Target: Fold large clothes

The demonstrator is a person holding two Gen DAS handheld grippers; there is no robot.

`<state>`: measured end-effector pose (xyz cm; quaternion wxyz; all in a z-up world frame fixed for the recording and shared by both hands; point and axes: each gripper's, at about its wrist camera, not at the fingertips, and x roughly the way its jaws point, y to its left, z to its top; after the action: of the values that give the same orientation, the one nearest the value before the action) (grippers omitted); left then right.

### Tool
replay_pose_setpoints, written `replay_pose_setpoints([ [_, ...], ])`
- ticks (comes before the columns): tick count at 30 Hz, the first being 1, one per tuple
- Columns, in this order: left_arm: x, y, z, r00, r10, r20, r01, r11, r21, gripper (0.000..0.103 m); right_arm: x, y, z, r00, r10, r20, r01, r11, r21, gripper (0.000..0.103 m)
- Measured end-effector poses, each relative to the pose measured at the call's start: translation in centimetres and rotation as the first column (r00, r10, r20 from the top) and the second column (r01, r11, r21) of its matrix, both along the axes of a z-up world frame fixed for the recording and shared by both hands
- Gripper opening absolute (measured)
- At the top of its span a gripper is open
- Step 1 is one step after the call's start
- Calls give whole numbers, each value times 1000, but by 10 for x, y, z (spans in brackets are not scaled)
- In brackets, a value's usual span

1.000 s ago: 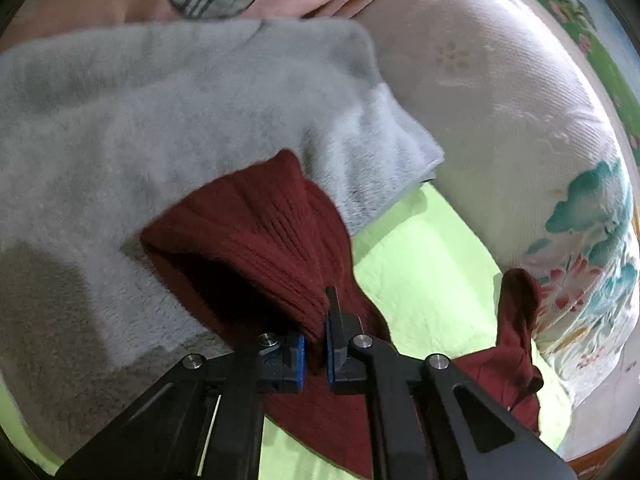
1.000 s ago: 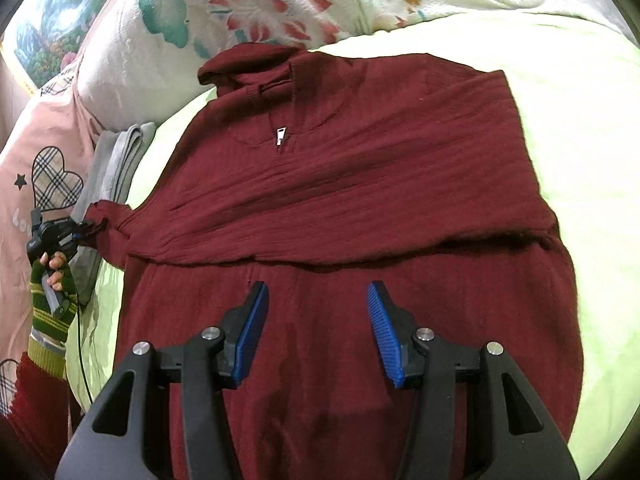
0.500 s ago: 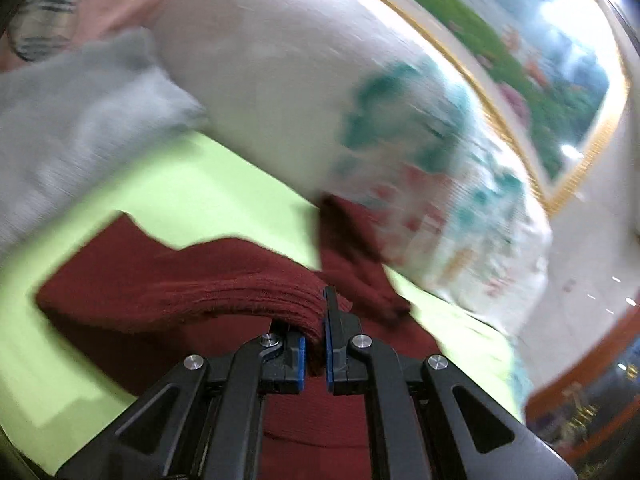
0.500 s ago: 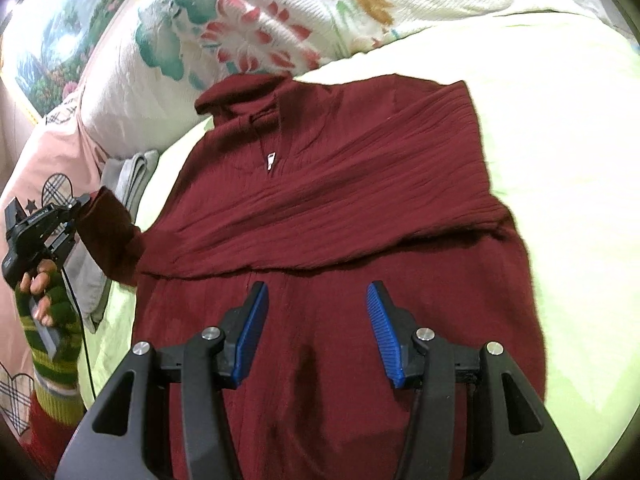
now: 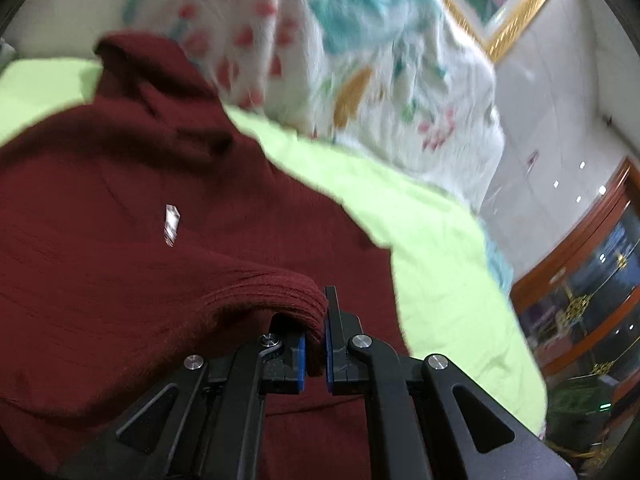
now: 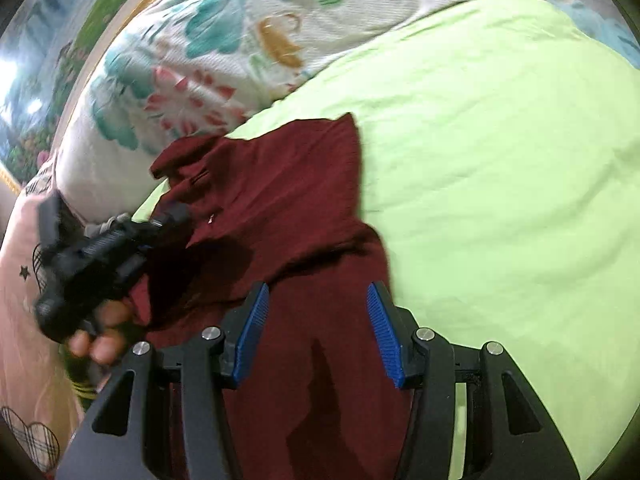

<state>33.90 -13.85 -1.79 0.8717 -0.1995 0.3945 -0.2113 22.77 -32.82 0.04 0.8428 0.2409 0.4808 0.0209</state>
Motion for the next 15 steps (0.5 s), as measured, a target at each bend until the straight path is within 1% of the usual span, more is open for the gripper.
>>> replay_pose_setpoints([
  [3, 4, -18, -25, 998, -30, -54, 33, 998, 58, 6, 0, -3, 2, 1000, -7, 4, 7, 1000, 1, 52],
  [5, 0, -18, -39, 992, -61, -107, 67, 996, 54, 9, 3, 0, 5, 1000, 3, 13, -3, 1000, 3, 52],
  [7, -11, -7, -46, 989, -70, -133, 76, 996, 39, 21, 8, 6, 7, 1000, 18, 19, -19, 1000, 7, 52],
  [8, -18, -1, -46, 988, -74, -135, 79, 996, 33, 26, 11, 11, 7, 999, 30, 21, -31, 999, 10, 52],
  [10, -37, 16, -42, 989, -64, -130, 70, 997, 39, 48, 17, 20, 7, 998, 59, 27, -60, 998, 23, 52],
  [11, -50, 27, -40, 991, -58, -123, 65, 997, 49, 50, 22, 27, 5, 997, 77, 25, -78, 996, 33, 52],
  [13, -69, 51, -33, 992, -36, -120, 44, 997, 67, 50, 33, 40, -1, 994, 108, 8, -108, 993, 52, 52],
  [15, -90, 83, -28, 994, 23, -108, -12, 995, 100, 50, 44, 52, -6, 990, 138, 0, -137, 989, 59, 52],
])
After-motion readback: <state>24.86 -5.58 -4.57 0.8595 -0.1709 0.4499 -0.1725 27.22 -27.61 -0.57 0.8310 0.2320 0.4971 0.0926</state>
